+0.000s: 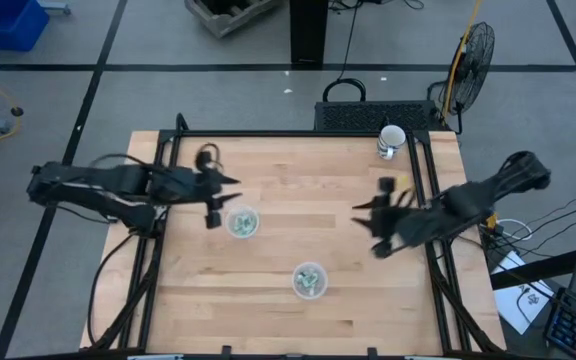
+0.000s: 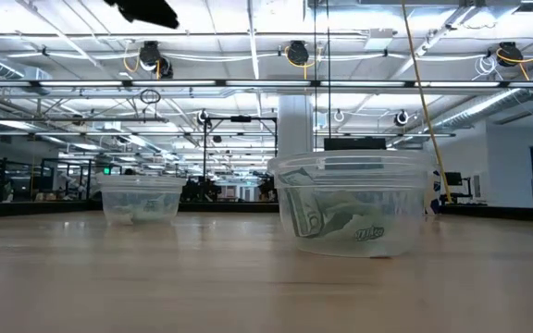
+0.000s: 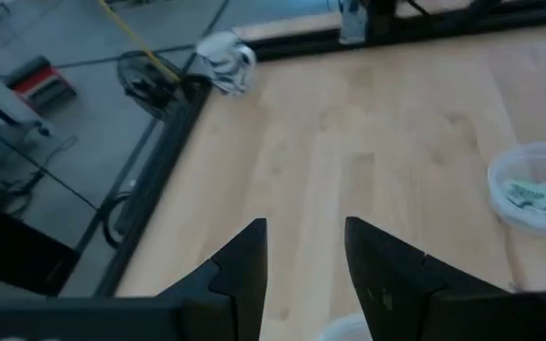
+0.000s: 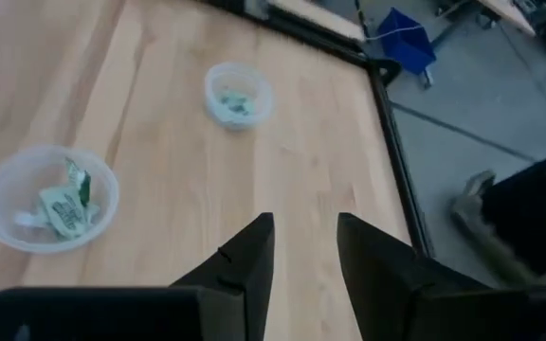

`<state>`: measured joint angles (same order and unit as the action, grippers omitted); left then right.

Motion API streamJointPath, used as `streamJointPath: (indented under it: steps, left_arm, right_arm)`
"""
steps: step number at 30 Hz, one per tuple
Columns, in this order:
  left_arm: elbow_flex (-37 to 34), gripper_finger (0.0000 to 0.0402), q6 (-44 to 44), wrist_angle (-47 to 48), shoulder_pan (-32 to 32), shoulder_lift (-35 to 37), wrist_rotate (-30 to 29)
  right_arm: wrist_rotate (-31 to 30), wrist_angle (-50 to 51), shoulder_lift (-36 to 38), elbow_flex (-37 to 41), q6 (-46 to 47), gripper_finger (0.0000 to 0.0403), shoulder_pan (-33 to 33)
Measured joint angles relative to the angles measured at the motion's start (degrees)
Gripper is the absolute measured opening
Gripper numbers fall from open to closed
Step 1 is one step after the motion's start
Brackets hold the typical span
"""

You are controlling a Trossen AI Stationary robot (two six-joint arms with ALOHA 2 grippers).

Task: Pick and place items into bin
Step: Return to Home Position

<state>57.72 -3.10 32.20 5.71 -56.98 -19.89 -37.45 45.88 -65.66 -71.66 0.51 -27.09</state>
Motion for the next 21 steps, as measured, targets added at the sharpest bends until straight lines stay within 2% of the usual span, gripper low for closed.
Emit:
streamJointPath:
  steps: [6,8,11,16,21]
  left_arm:
    - [1.47,0.015,2.16,13.94,0.01,8.31,-2.44]
    - [1.48,0.015,4.29,20.14,-0.01,10.74,-4.03]
    - [1.41,0.015,8.95,26.76,-0.01,13.42,-5.55]
    - [-1.26,0.015,17.99,27.63,-0.01,15.97,-7.22]
    - [-5.21,0.015,19.7,21.55,-0.01,18.18,-7.83]
  right_arm:
    - [0.09,3.32,12.13,2.14,8.42,0.011,0.02]
    - [0.25,1.78,16.07,5.13,9.28,0.0109,0.02]
    - [3.58,-1.83,21.84,11.66,9.17,0.0111,0.02]
    - [7.73,-17.12,31.03,27.05,6.91,0.011,0.02]
    - [7.49,-33.99,38.7,41.49,2.63,0.0111,0.15]
